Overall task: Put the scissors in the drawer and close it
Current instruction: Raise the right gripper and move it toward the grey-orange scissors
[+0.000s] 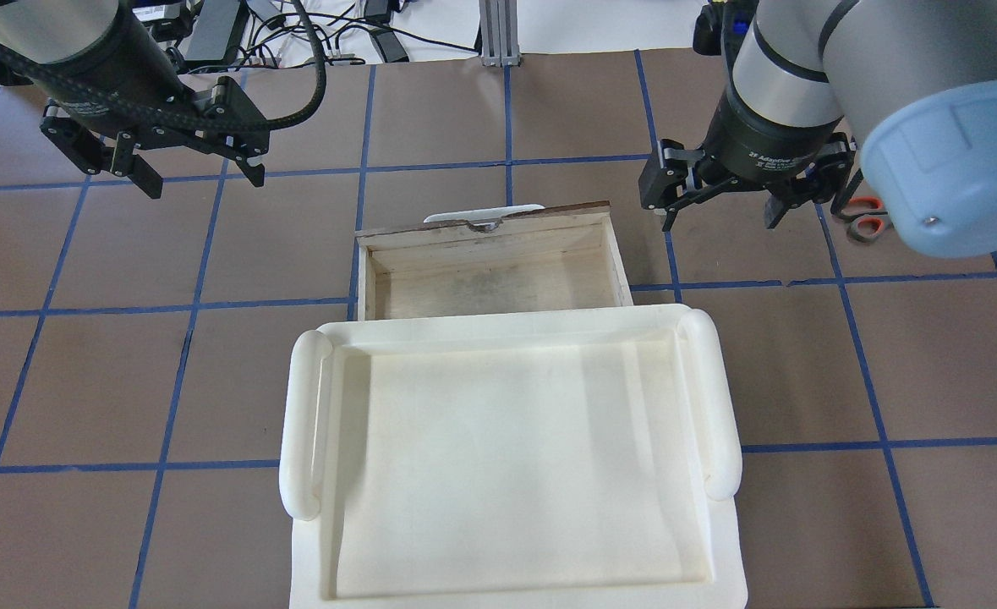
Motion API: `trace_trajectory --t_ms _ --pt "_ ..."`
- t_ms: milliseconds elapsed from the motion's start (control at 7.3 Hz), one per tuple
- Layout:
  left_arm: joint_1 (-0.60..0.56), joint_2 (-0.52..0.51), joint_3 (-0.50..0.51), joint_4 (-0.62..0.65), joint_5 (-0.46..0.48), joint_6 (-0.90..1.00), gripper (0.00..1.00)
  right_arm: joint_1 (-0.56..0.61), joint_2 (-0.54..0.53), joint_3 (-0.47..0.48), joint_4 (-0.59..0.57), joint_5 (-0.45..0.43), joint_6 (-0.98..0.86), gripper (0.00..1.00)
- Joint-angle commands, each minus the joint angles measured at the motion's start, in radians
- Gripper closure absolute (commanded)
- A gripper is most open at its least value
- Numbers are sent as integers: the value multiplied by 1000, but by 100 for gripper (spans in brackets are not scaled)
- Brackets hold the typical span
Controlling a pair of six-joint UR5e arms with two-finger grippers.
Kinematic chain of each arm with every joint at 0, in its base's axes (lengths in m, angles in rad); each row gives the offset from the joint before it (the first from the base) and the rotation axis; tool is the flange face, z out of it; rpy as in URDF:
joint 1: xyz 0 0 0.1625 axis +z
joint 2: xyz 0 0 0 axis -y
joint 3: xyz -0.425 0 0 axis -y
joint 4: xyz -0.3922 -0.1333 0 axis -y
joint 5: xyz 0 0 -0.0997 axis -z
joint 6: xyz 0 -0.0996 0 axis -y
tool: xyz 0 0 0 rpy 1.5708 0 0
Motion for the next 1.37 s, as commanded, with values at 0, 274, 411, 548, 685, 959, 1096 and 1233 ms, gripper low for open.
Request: trace_trajectory --t_ms 0,274,411,548,685,959,1096,1233 --pt "1 0 3 -1 -6 1 0 0 4 2 0 0 2 0" --pt "1 0 3 1 1 1 0 -2 8 2 -5 -10 -2 0" --pt "1 0 2 1 1 3 0 0 8 1 -2 2 -8 0" --pt "1 2 -4 1 1 4 0 0 8 2 -10 3 -8 0" --pt "-1 6 -12 2 1 3 0 0 10 2 -13 0 0 0" --pt "-1 17 -14 3 1 4 0 -2 10 1 -23 2 -3 0" --pt "-1 15 -14 3 1 4 0 -6 13 1 -34 3 -15 0" --pt "-1 12 -14 4 1 4 0 -14 33 1 -34 3 -23 0"
